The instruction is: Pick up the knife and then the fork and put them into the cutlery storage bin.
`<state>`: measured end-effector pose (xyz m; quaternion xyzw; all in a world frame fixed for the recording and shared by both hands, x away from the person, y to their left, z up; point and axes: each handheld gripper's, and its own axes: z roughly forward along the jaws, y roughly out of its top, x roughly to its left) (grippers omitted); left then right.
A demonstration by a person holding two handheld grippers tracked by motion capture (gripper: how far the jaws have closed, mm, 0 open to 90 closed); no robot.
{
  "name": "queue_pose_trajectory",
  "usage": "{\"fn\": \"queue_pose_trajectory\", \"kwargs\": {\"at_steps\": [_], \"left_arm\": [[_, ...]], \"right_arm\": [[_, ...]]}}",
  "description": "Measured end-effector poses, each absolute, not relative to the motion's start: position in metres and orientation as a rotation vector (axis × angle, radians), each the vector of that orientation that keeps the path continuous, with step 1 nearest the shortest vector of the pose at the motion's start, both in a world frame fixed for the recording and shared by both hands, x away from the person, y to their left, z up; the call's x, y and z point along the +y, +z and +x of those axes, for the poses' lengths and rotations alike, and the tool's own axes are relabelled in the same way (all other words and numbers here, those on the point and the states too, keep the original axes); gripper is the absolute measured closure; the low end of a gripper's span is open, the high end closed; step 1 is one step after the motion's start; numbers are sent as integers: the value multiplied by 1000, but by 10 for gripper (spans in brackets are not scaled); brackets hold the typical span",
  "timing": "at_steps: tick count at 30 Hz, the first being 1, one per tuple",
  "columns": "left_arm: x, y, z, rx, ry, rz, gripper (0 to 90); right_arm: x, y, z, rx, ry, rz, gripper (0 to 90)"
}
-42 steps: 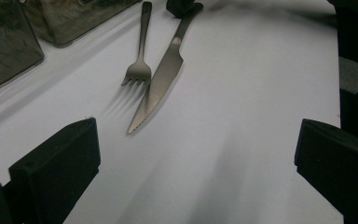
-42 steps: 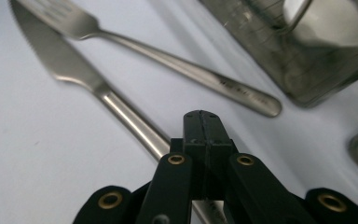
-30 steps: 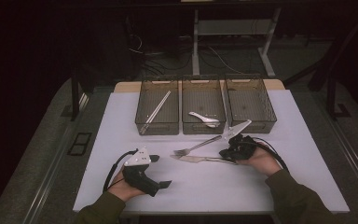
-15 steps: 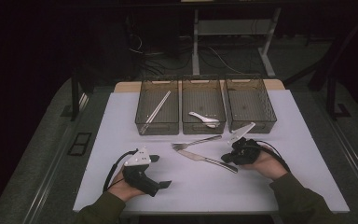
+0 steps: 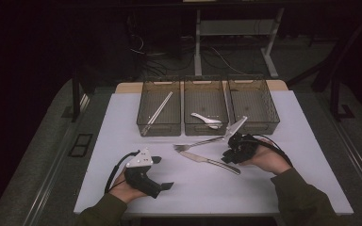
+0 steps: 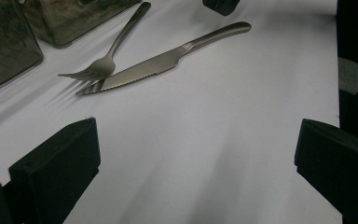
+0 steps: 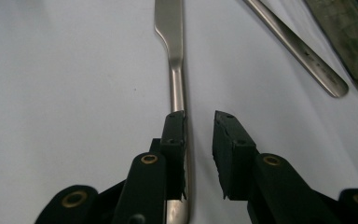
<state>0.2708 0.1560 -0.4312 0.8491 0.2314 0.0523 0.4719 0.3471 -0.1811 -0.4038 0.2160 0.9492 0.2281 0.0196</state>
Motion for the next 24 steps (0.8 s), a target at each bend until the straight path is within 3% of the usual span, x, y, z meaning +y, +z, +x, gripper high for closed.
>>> {"fn": "queue_pose_trajectory", "kwargs": {"at_steps": [24], "left_arm": [[156,-431,271,560,124,2081,0]], "right_arm": [[-121,-418,363,3077,330,522,759]]}}
